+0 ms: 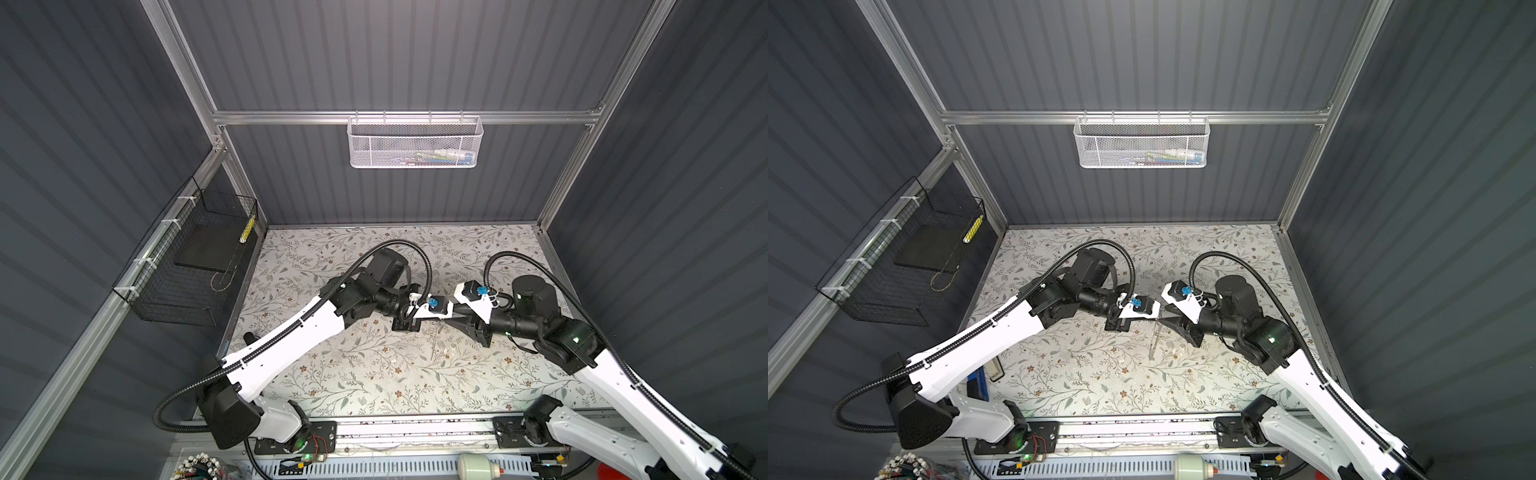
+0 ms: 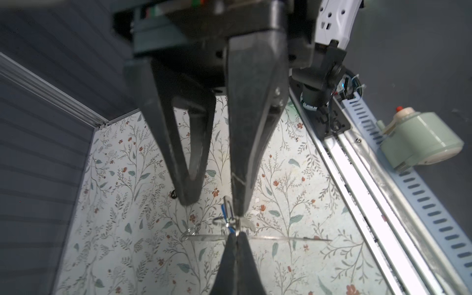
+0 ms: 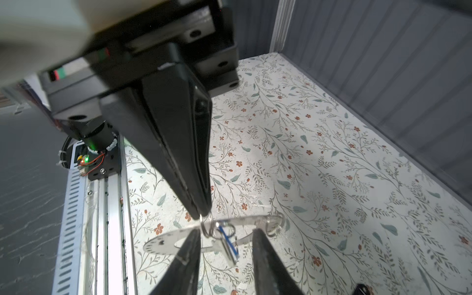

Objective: Put the keys on the keyring

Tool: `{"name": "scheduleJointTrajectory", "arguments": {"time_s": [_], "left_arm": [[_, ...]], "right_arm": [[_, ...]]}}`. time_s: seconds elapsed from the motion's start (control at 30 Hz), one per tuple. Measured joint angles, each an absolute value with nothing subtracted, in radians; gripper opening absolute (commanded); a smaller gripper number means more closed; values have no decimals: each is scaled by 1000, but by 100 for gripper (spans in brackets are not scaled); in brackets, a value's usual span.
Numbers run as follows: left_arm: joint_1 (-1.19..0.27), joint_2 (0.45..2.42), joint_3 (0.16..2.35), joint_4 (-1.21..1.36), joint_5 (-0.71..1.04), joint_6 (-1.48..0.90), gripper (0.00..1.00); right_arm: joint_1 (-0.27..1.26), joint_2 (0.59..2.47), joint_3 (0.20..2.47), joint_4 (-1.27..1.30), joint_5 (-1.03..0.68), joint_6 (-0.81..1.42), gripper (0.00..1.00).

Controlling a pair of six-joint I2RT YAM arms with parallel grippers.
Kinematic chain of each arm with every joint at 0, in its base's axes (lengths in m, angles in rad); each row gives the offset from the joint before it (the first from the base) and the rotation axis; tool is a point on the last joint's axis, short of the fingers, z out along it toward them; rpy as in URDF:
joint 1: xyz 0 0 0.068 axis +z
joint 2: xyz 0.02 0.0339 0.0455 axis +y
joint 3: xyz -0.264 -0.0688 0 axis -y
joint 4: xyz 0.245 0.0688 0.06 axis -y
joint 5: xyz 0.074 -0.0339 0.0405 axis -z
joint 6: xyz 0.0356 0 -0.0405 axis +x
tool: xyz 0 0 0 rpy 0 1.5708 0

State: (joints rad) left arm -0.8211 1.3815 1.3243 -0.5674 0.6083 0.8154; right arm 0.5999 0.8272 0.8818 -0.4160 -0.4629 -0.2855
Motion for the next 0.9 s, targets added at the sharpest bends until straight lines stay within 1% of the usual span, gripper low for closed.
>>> {"name": "scheduleJointTrajectory", "arguments": {"time_s": [0.13, 0.2, 0.4, 0.47, 0.63, 0.83, 0.9], "left_arm": [[-751, 1331, 1245, -440, 708, 704, 0], [-739, 1319, 1233, -383, 743, 662, 0], [-740, 1302, 1201, -246, 816, 572, 0], [-740, 1300, 1187, -211, 832, 545, 0], [-740, 1300, 1172, -153, 856, 499, 0], [-740, 1300, 1171, -125, 869, 481, 0], [-740, 1300, 1171, -125, 869, 481, 0]], "right_arm": [[600, 745, 784, -317, -434, -253, 45], [600, 733, 757, -291, -429, -238, 47], [600, 786, 753, -202, -449, -192, 49], [600, 802, 753, -180, -449, -183, 49], [600, 813, 753, -153, -469, -170, 39], [600, 819, 753, -107, -535, -155, 31], [600, 828, 753, -99, -552, -149, 25]]}}
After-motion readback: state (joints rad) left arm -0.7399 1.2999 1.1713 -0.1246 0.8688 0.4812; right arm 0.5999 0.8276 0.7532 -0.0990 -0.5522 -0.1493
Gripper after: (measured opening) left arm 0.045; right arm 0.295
